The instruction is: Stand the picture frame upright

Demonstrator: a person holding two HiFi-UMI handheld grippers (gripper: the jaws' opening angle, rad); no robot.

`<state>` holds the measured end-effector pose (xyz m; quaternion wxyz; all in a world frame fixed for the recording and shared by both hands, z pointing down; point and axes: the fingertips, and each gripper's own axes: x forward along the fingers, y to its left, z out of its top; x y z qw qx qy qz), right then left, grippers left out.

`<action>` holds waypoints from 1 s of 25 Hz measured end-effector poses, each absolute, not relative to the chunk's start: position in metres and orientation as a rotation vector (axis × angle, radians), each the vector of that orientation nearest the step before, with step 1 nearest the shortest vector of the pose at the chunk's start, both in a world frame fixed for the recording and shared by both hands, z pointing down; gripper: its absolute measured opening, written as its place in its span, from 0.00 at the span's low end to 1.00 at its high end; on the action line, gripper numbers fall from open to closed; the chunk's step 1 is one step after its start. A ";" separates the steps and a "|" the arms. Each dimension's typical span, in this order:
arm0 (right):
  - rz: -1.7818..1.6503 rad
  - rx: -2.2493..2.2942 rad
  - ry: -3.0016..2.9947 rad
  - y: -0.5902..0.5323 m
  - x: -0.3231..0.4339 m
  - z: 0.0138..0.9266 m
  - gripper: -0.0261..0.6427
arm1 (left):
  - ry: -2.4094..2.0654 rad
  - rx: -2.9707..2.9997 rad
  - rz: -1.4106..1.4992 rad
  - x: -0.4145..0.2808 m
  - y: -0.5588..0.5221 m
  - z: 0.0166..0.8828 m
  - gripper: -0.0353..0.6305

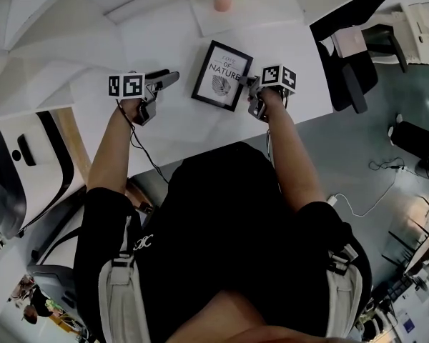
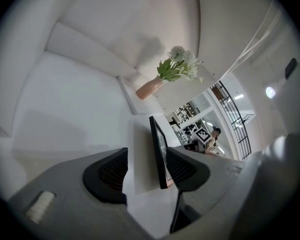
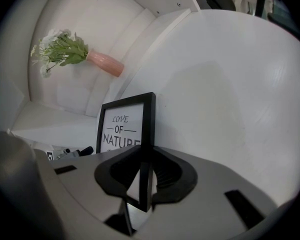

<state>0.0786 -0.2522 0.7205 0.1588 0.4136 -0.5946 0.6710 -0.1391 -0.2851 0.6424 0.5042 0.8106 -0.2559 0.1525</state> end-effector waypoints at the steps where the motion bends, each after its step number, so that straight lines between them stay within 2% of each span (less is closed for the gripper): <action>1: 1.922 1.182 -1.701 -0.252 0.079 0.721 0.16 | -0.604 1.957 0.368 -0.134 -0.286 0.643 0.42; 12: 1.955 1.166 -1.710 -0.253 0.080 0.722 0.16 | -0.466 1.927 0.407 -0.077 -0.293 0.661 0.42; 25: 1.964 1.144 -1.728 -0.252 0.080 0.721 0.15 | -0.386 1.909 0.465 -0.046 -0.294 0.671 0.38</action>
